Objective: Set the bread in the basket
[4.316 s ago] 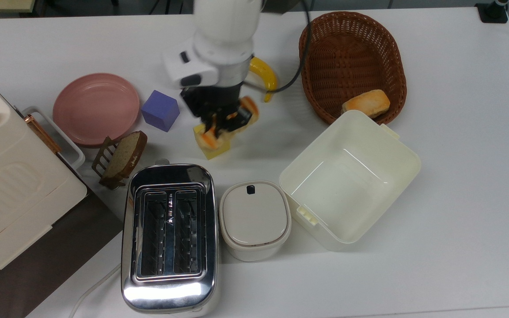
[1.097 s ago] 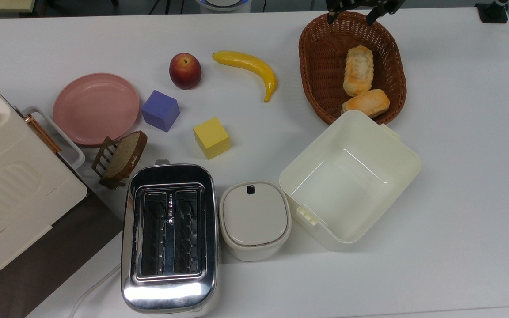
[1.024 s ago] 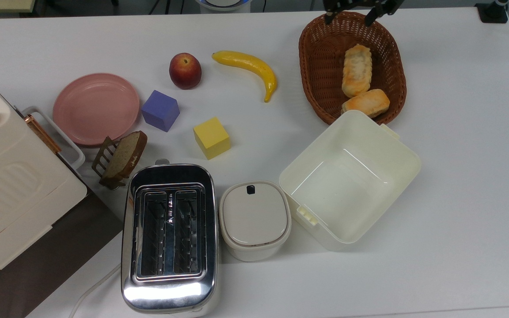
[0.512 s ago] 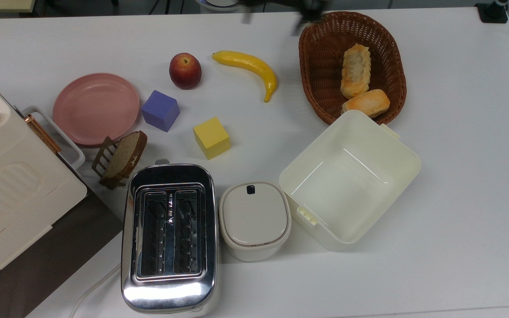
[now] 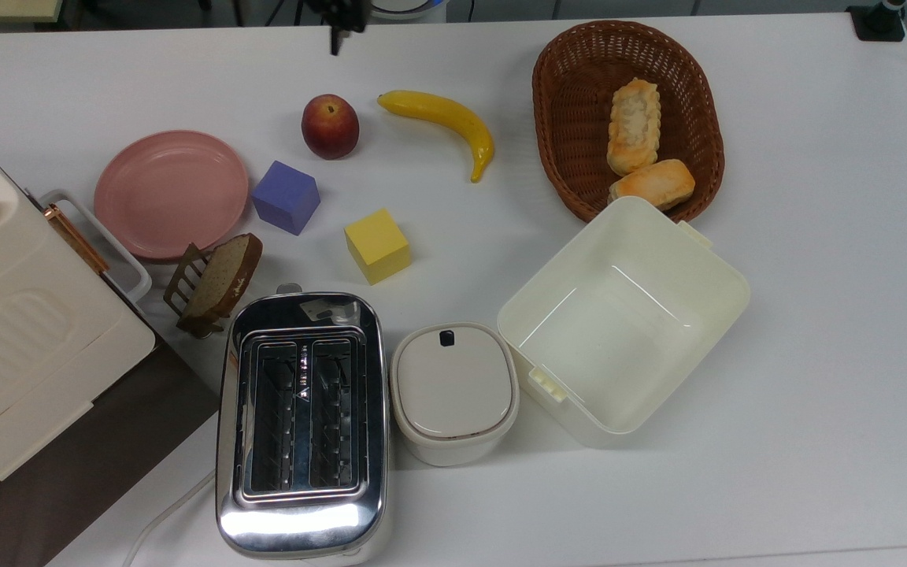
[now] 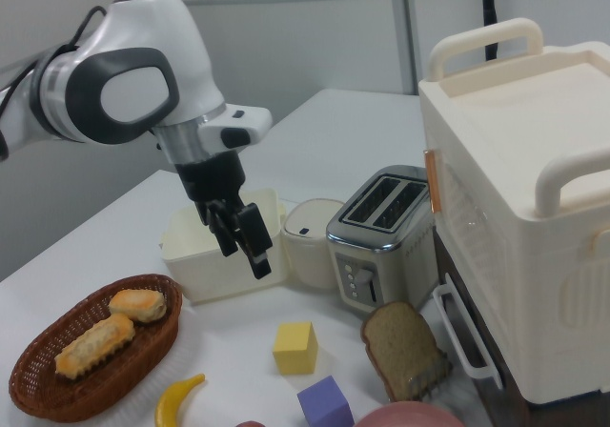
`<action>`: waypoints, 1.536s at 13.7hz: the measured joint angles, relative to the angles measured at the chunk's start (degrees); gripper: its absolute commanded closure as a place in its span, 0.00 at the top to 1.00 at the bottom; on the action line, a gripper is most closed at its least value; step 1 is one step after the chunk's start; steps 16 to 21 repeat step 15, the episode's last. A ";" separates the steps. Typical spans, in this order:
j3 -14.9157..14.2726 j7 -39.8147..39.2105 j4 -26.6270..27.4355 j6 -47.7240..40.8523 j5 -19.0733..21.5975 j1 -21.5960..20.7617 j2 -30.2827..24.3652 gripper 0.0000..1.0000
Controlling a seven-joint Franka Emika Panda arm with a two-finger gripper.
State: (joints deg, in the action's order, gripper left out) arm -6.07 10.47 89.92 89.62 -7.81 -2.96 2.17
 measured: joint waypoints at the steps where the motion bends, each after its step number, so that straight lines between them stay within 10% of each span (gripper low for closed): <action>1: 0.03 -0.24 0.00 0.00 0.25 0.27 0.00 1.00; 21: 1.05 -1.28 0.10 0.00 0.34 0.36 0.64 1.00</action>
